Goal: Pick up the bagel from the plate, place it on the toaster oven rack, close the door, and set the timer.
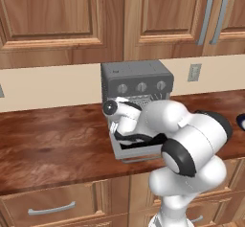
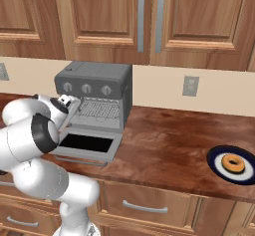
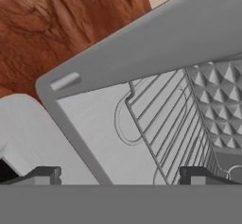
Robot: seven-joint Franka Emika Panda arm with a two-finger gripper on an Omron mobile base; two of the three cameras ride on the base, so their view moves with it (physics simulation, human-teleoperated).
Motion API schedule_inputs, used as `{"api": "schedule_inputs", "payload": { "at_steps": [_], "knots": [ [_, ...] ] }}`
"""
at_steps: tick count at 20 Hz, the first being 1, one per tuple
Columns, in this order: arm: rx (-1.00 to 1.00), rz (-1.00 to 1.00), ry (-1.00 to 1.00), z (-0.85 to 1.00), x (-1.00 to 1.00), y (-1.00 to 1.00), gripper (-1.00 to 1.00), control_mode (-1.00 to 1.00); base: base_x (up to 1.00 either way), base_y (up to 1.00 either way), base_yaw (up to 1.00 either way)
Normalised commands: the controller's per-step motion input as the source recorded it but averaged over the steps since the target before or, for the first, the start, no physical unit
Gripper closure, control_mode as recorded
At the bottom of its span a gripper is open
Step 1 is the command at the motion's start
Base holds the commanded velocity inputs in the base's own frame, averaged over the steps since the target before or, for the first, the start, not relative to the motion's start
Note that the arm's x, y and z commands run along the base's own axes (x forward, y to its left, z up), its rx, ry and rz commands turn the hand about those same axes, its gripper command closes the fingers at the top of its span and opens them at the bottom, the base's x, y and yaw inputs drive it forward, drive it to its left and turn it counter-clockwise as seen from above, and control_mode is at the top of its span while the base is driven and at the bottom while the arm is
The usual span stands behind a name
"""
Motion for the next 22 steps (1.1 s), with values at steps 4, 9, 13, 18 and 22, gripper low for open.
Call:
{"api": "schedule_inputs", "payload": {
  "at_steps": [4, 9, 13, 18, 22],
  "knots": [
    [-0.04, 0.00, 0.00, -0.05, 0.13, 0.00, -1.00, -1.00, 0.00, 0.00, 0.00],
    [-0.06, 0.00, 0.00, -0.10, 0.13, 0.00, -1.00, -1.00, 0.00, 0.00, 0.00],
    [-0.12, 0.04, 0.00, -0.04, -0.01, 0.00, -1.00, -1.00, 0.00, 0.00, 0.00],
    [-0.14, 0.07, 0.04, 0.00, -0.01, 0.00, -1.00, -1.00, 0.00, 0.00, 0.00],
    [-0.14, 0.08, 0.06, 0.00, 0.00, 0.00, -1.00, -1.00, 0.00, 0.00, 0.00]
  ]
}}
